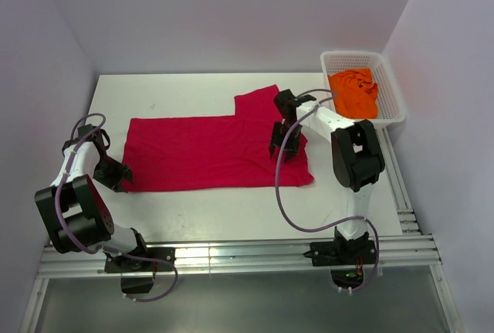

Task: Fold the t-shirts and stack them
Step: Fold the flattened tshirt in 1/3 of the way

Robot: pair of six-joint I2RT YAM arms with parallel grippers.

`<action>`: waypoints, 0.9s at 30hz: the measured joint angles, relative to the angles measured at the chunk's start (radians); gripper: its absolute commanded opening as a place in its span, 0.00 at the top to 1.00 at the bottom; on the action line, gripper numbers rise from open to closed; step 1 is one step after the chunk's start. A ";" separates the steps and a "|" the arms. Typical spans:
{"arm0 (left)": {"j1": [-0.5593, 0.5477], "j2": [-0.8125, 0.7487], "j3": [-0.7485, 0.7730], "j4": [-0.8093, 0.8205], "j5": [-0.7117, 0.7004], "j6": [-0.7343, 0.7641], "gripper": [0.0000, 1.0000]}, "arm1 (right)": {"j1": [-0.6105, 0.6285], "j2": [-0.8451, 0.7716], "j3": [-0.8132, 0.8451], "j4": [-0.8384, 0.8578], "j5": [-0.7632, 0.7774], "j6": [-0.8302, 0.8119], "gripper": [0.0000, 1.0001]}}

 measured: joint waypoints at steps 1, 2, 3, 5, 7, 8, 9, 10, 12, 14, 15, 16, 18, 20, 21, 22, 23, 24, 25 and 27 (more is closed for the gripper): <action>0.000 0.000 0.000 0.000 0.000 0.000 0.61 | 0.000 0.000 -0.017 0.002 -0.001 0.002 0.44; 0.000 0.000 0.000 0.000 0.000 0.000 0.61 | 0.001 -0.001 -0.037 0.003 -0.002 0.003 0.44; 0.000 0.000 0.000 0.001 0.000 0.000 0.61 | 0.003 -0.001 -0.057 0.004 -0.005 0.005 0.44; 0.000 0.000 0.000 0.003 0.000 0.000 0.61 | 0.005 -0.001 -0.092 0.008 -0.012 0.009 0.44; 0.000 0.002 0.000 0.003 0.000 0.002 0.61 | 0.007 -0.001 -0.114 0.012 -0.018 0.014 0.44; 0.000 0.005 0.000 0.003 0.000 0.002 0.61 | 0.008 -0.001 -0.120 0.014 -0.019 0.016 0.44; 0.000 0.006 0.000 0.003 0.000 0.003 0.61 | 0.010 -0.001 -0.122 0.016 -0.023 0.018 0.44; 0.000 0.008 0.000 0.003 0.000 0.003 0.61 | 0.011 -0.001 -0.122 0.021 -0.024 0.021 0.44; 0.000 0.010 0.000 0.003 -0.001 0.008 0.61 | 0.013 -0.001 -0.121 0.035 -0.026 0.021 0.44; 0.000 0.011 0.000 0.003 -0.001 0.013 0.61 | 0.013 0.000 -0.117 0.038 -0.027 0.021 0.44; 0.000 0.011 0.000 0.003 -0.001 0.016 0.61 | 0.013 0.000 -0.111 0.039 -0.027 0.021 0.44; 0.000 0.011 0.000 0.003 -0.001 0.016 0.61 | 0.013 0.001 -0.102 0.038 -0.027 0.021 0.44; 0.000 0.011 0.000 0.003 -0.001 0.017 0.61 | 0.013 0.003 -0.079 0.037 -0.027 0.021 0.44; 0.000 0.012 0.000 0.003 -0.001 0.017 0.61 | 0.013 0.009 -0.054 0.037 -0.027 0.021 0.45; 0.000 0.012 0.000 0.003 -0.001 0.018 0.61 | 0.013 0.014 -0.040 0.037 -0.027 0.021 0.45; 0.000 0.012 0.000 0.003 -0.001 0.018 0.61 | 0.013 0.017 -0.035 0.039 -0.027 0.021 0.45; 0.000 0.012 0.000 0.003 -0.001 0.019 0.61 | 0.013 0.020 -0.031 0.039 -0.027 0.021 0.45; 0.000 0.012 0.000 0.003 -0.001 0.020 0.61 | 0.013 0.022 -0.031 0.038 -0.027 0.021 0.45; 0.000 0.012 0.000 0.003 -0.002 0.021 0.61 | 0.013 0.024 -0.031 0.036 -0.027 0.021 0.45; 0.000 0.012 0.000 0.003 -0.002 0.021 0.61 | 0.013 0.028 -0.031 0.036 -0.026 0.021 0.45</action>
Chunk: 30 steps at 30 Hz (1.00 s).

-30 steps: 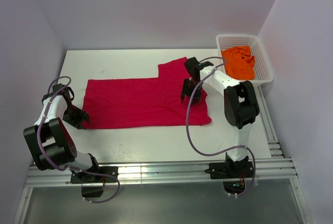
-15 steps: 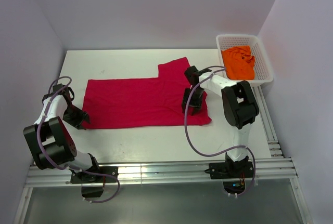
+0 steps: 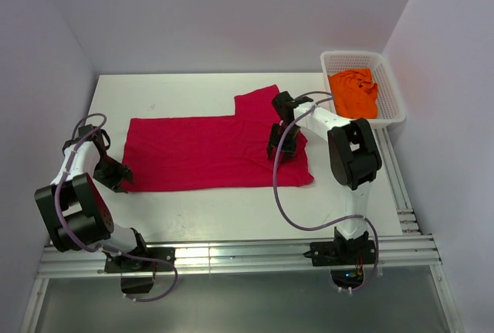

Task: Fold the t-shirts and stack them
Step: Fold the flattened tshirt in 1/3 of the way

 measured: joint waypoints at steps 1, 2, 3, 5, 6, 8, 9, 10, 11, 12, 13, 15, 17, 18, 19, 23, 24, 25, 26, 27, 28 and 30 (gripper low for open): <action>0.000 0.000 0.000 0.000 0.000 0.000 0.61 | 0.000 0.001 0.000 0.000 0.000 0.000 0.46; 0.000 0.000 0.000 0.000 0.000 0.000 0.61 | 0.000 0.001 -0.001 0.000 0.000 0.000 0.47; 0.000 0.000 0.000 0.000 0.000 0.000 0.61 | 0.000 0.001 -0.002 0.000 0.000 0.000 0.50; 0.000 0.002 0.000 0.000 0.000 0.000 0.61 | 0.000 0.001 -0.005 0.001 0.000 -0.002 0.60; 0.000 0.003 0.000 0.000 0.000 0.000 0.61 | 0.000 0.001 -0.006 0.000 0.000 -0.001 0.66; 0.000 0.006 0.000 0.000 -0.001 0.001 0.61 | 0.000 0.001 -0.011 0.003 0.000 -0.008 0.91; 0.000 0.008 0.000 0.000 -0.001 0.002 0.61 | 0.000 0.001 -0.014 0.003 0.000 -0.005 0.96; 0.000 0.009 0.000 0.000 -0.001 0.002 0.61 | 0.000 0.001 -0.019 0.004 -0.001 -0.002 1.00; 0.000 0.011 0.000 0.001 -0.002 0.003 0.61 | 0.000 0.001 -0.024 0.004 -0.001 -0.003 1.00; 0.000 0.013 0.000 0.002 -0.002 0.003 0.61 | 0.000 0.001 -0.030 0.005 -0.001 -0.004 1.00; 0.000 0.016 0.000 0.002 -0.004 0.003 0.61 | 0.000 0.001 -0.034 0.005 -0.001 -0.004 1.00; 0.000 0.022 0.000 0.005 -0.006 0.003 0.61 | 0.000 0.001 -0.043 0.005 -0.001 -0.004 1.00; 0.000 0.024 0.000 0.008 -0.008 0.003 0.61 | 0.000 0.001 -0.044 0.004 0.000 -0.004 1.00; 0.000 0.026 0.000 0.009 -0.009 0.003 0.61 | 0.000 0.001 -0.044 0.004 -0.001 -0.003 1.00; 0.000 0.028 0.000 0.011 -0.009 0.003 0.61 | 0.000 0.001 -0.042 0.003 -0.001 -0.004 1.00; 0.000 0.040 0.000 0.015 -0.011 0.003 0.61 | 0.000 0.013 0.008 -0.024 -0.001 -0.004 1.00; 0.000 0.042 0.000 0.016 -0.012 0.003 0.61 | 0.000 0.022 0.041 -0.039 0.000 -0.004 1.00; 0.000 0.043 0.000 0.016 -0.013 0.003 0.61 | 0.000 0.037 0.084 -0.051 -0.001 -0.004 1.00; 0.000 0.045 0.000 0.016 -0.013 0.003 0.62 | 0.000 0.054 0.133 -0.060 0.000 -0.004 1.00; 0.000 0.047 0.000 0.018 -0.014 0.003 0.61 | 0.000 0.069 0.174 -0.066 0.000 -0.006 1.00; 0.000 0.048 0.000 0.018 -0.015 0.003 0.61 | 0.000 0.092 0.235 -0.076 0.002 -0.008 1.00; 0.000 0.049 0.000 0.019 -0.016 0.003 0.62 | 0.000 0.136 0.331 -0.097 0.002 -0.011 1.00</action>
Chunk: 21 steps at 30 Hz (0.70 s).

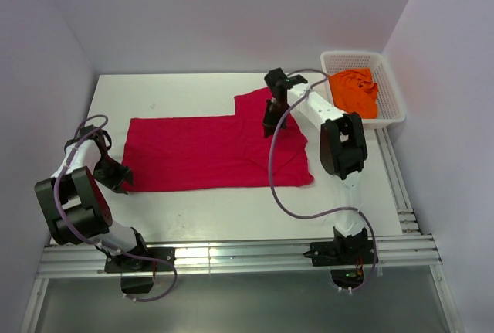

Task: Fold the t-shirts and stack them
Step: Fold the flattened tshirt in 1/3 of the way

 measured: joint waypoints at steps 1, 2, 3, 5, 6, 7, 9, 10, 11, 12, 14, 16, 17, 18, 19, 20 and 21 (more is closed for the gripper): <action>0.000 0.001 0.000 0.000 0.000 0.000 0.62 | 0.000 0.029 0.061 -0.017 0.000 -0.002 1.00; 0.000 0.002 0.000 0.000 0.000 0.000 0.62 | 0.000 0.055 0.108 -0.023 0.000 -0.004 1.00; 0.000 0.003 0.000 0.000 -0.001 0.000 0.62 | 0.000 0.080 0.156 -0.036 0.000 -0.006 0.98; 0.000 0.003 0.000 0.000 -0.001 0.000 0.61 | 0.000 0.114 0.220 -0.056 0.001 -0.010 0.68; 0.000 0.003 0.000 0.000 -0.001 0.000 0.61 | 0.000 0.119 0.228 -0.063 0.001 -0.008 0.59; 0.000 0.003 0.000 0.000 -0.001 0.000 0.61 | 0.000 0.119 0.225 -0.069 0.002 -0.010 0.48; 0.000 0.003 0.000 0.000 -0.002 0.000 0.61 | 0.000 0.103 0.193 -0.074 0.003 -0.011 0.45; 0.000 0.003 0.000 0.000 -0.002 0.000 0.61 | 0.000 0.087 0.157 -0.064 0.006 -0.015 0.45; 0.000 0.003 0.000 0.000 -0.003 0.000 0.61 | 0.000 0.065 0.109 -0.062 0.008 -0.014 0.45; 0.000 0.003 0.000 0.000 -0.004 0.000 0.61 | 0.000 0.045 0.064 -0.062 0.010 -0.014 0.45; 0.000 0.003 0.000 0.000 -0.005 0.000 0.62 | 0.000 -0.004 -0.035 -0.057 0.008 -0.014 0.46; 0.000 0.003 0.000 0.000 -0.007 0.000 0.62 | 0.000 -0.045 -0.122 -0.043 0.007 -0.012 0.49; 0.000 0.003 0.000 0.000 -0.008 0.000 0.62 | 0.000 -0.062 -0.154 -0.038 0.006 -0.011 0.49; 0.000 0.003 0.000 0.000 -0.008 0.000 0.62 | 0.000 -0.076 -0.185 -0.029 0.005 -0.010 0.51; 0.000 0.003 0.000 0.000 -0.008 0.000 0.62 | 0.000 -0.084 -0.203 -0.023 0.005 -0.010 0.52; 0.000 0.003 0.000 0.000 -0.008 0.000 0.62 | 0.000 -0.092 -0.222 -0.015 0.003 -0.009 0.52; 0.000 0.003 0.000 0.000 -0.008 0.000 0.62 | 0.000 -0.095 -0.233 -0.008 0.003 -0.008 0.53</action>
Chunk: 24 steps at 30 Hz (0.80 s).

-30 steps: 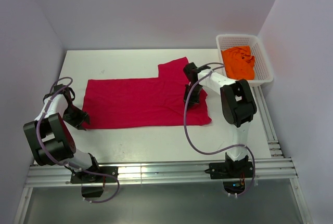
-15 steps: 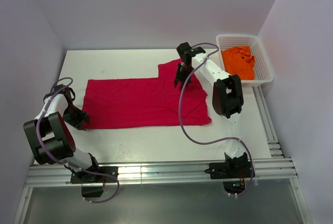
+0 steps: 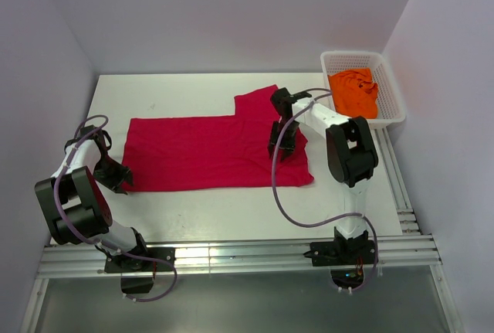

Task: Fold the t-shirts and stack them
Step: Fold the flattened tshirt in 1/3 of the way

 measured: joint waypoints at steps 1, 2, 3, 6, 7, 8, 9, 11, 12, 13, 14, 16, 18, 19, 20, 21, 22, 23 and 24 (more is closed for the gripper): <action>0.000 0.000 0.000 0.000 0.000 0.000 0.62 | 0.000 0.000 -0.006 0.006 0.000 0.000 0.54; 0.000 0.000 0.000 0.000 0.000 0.000 0.62 | 0.000 0.000 -0.011 0.014 -0.001 0.000 0.54; 0.000 0.000 0.000 0.000 0.000 0.000 0.62 | 0.000 0.000 -0.012 0.018 -0.001 0.000 0.55; 0.000 0.000 0.000 0.000 0.000 0.000 0.62 | 0.000 0.000 -0.012 0.035 0.000 0.000 0.55; 0.000 0.000 0.000 0.000 0.000 0.000 0.62 | 0.000 0.000 -0.013 0.040 0.000 0.000 0.55; 0.000 0.000 0.000 0.000 0.000 0.000 0.61 | 0.000 0.000 -0.016 0.046 0.000 0.000 0.55; 0.000 0.000 0.000 0.000 0.000 0.000 0.61 | 0.000 0.000 -0.019 0.050 0.001 0.000 0.55; 0.000 -0.003 0.000 0.000 0.000 0.000 0.62 | 0.000 0.000 -0.032 0.060 0.002 0.000 0.55; 0.000 -0.004 0.000 0.000 0.000 0.000 0.61 | 0.000 -0.001 -0.042 0.062 0.003 0.000 0.56; 0.000 -0.006 0.000 0.000 -0.001 0.000 0.62 | 0.000 -0.002 -0.051 0.063 0.004 0.000 0.55; 0.000 -0.008 0.000 0.000 -0.001 0.000 0.62 | 0.000 -0.003 -0.060 0.062 0.006 0.000 0.55; 0.000 -0.008 0.000 0.000 -0.002 0.000 0.62 | 0.000 -0.011 -0.077 0.063 0.013 0.000 0.55; 0.000 -0.008 0.000 0.000 -0.003 0.000 0.62 | 0.000 -0.026 -0.091 0.062 0.020 0.000 0.56; 0.000 -0.008 0.000 0.000 -0.003 0.000 0.62 | 0.000 -0.033 -0.096 0.063 0.022 0.000 0.56; 0.000 -0.008 0.000 0.000 -0.003 0.000 0.62 | 0.000 -0.041 -0.100 0.064 0.024 0.000 0.56; 0.000 -0.008 0.000 0.000 -0.003 0.000 0.62 | 0.000 -0.047 -0.103 0.064 0.024 0.000 0.56; 0.000 -0.008 0.000 0.000 -0.003 0.000 0.62 | 0.000 -0.051 -0.106 0.064 0.025 0.000 0.56; 0.000 -0.008 0.000 0.000 -0.003 0.000 0.62 | 0.000 -0.055 -0.108 0.066 0.025 0.000 0.56; 0.000 -0.008 0.000 0.000 -0.004 0.000 0.62 | 0.000 -0.056 -0.111 0.066 0.026 0.001 0.56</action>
